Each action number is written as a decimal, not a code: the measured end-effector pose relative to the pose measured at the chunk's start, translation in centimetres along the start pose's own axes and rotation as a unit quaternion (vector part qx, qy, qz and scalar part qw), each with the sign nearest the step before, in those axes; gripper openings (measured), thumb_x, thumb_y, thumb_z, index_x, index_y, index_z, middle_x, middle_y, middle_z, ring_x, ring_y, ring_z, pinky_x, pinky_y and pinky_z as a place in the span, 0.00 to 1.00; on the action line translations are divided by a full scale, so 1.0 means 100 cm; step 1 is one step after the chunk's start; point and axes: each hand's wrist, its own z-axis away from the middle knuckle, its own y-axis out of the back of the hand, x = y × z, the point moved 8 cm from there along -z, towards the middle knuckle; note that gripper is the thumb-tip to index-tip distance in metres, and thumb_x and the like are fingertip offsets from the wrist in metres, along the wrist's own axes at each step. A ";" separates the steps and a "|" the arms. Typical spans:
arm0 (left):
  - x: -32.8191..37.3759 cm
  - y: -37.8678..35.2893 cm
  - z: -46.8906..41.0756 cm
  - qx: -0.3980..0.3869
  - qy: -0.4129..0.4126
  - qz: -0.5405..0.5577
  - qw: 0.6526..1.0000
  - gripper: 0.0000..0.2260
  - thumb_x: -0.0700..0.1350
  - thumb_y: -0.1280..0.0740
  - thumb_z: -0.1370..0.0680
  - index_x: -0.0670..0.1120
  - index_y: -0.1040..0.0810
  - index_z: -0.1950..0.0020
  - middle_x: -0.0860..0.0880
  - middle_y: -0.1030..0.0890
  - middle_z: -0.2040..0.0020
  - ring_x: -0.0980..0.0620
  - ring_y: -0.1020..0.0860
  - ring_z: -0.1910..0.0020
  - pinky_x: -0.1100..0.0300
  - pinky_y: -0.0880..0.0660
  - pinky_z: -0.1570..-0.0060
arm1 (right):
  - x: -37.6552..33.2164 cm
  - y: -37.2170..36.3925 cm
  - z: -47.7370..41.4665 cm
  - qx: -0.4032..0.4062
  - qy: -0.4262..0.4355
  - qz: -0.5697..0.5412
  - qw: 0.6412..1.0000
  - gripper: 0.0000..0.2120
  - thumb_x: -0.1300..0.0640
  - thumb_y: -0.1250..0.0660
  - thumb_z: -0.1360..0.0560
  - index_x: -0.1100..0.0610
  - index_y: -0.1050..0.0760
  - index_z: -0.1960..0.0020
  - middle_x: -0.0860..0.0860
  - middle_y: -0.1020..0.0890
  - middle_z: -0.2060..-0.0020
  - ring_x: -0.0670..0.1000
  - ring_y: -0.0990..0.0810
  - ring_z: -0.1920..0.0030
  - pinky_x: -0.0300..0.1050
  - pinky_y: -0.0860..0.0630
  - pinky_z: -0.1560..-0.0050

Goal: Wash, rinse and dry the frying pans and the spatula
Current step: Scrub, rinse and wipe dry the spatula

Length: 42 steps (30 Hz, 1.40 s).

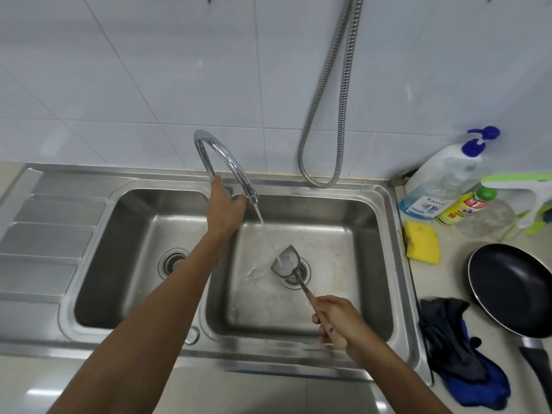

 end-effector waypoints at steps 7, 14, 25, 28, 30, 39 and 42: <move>0.014 -0.015 -0.012 -0.016 -0.044 -0.067 0.997 0.33 0.40 0.30 0.22 0.45 0.43 0.22 0.41 0.30 0.26 0.38 0.26 0.33 0.51 0.27 0.42 | -0.007 0.010 -0.005 -0.019 -0.011 -0.046 0.999 0.10 0.60 0.37 0.19 0.65 0.23 0.43 0.57 0.22 0.65 0.51 0.29 0.72 0.44 0.27 0.70; -0.019 -0.026 0.004 -0.041 -0.038 -0.006 0.998 0.31 0.50 0.32 0.25 0.47 0.39 0.24 0.42 0.25 0.31 0.42 0.24 0.35 0.40 0.25 0.35 | -0.014 0.015 -0.005 0.016 0.048 0.017 0.999 0.06 0.56 0.35 0.19 0.56 0.23 0.43 0.55 0.21 0.67 0.52 0.29 0.74 0.44 0.28 0.70; -0.091 -0.108 0.163 -0.211 0.097 -0.035 0.972 0.17 0.51 0.30 0.20 0.43 0.23 0.36 0.47 0.19 0.39 0.48 0.20 0.41 0.56 0.26 0.39 | -0.026 0.015 -0.009 0.161 0.288 0.464 0.822 0.13 0.56 0.39 0.19 0.53 0.23 0.38 0.55 0.14 0.55 0.59 0.16 0.53 0.53 0.20 0.50; -0.096 -0.113 0.172 -0.234 0.090 -0.054 0.967 0.14 0.51 0.32 0.19 0.44 0.21 0.38 0.49 0.18 0.42 0.49 0.20 0.43 0.56 0.25 0.41 | -0.019 0.019 -0.001 0.162 0.299 0.429 0.836 0.14 0.53 0.40 0.18 0.50 0.25 0.33 0.50 0.16 0.61 0.53 0.17 0.62 0.50 0.19 0.58; -0.093 -0.120 0.180 -0.264 0.099 -0.012 0.959 0.12 0.52 0.34 0.18 0.47 0.19 0.41 0.47 0.16 0.43 0.50 0.18 0.46 0.53 0.23 0.41 | -0.020 0.019 0.008 0.145 0.298 0.382 0.863 0.15 0.50 0.41 0.16 0.46 0.27 0.31 0.45 0.18 0.66 0.46 0.20 0.68 0.41 0.24 0.65; -0.065 -0.162 0.230 -0.311 0.278 0.286 0.863 0.18 0.55 0.35 0.18 0.39 0.21 0.44 0.42 0.19 0.63 0.45 0.20 0.66 0.55 0.24 0.68 | -0.008 0.004 0.017 0.016 0.213 0.175 0.961 0.15 0.51 0.46 0.16 0.42 0.21 0.39 0.51 0.14 0.59 0.48 0.16 0.64 0.47 0.18 0.59; -0.071 -0.163 0.230 -0.269 0.311 0.312 0.856 0.14 0.50 0.36 0.16 0.41 0.20 0.39 0.43 0.14 0.47 0.45 0.15 0.48 0.52 0.20 0.52 | -0.009 0.044 0.019 0.117 0.273 0.312 0.903 0.17 0.47 0.45 0.16 0.44 0.27 0.29 0.46 0.18 0.39 0.47 0.20 0.41 0.43 0.24 0.40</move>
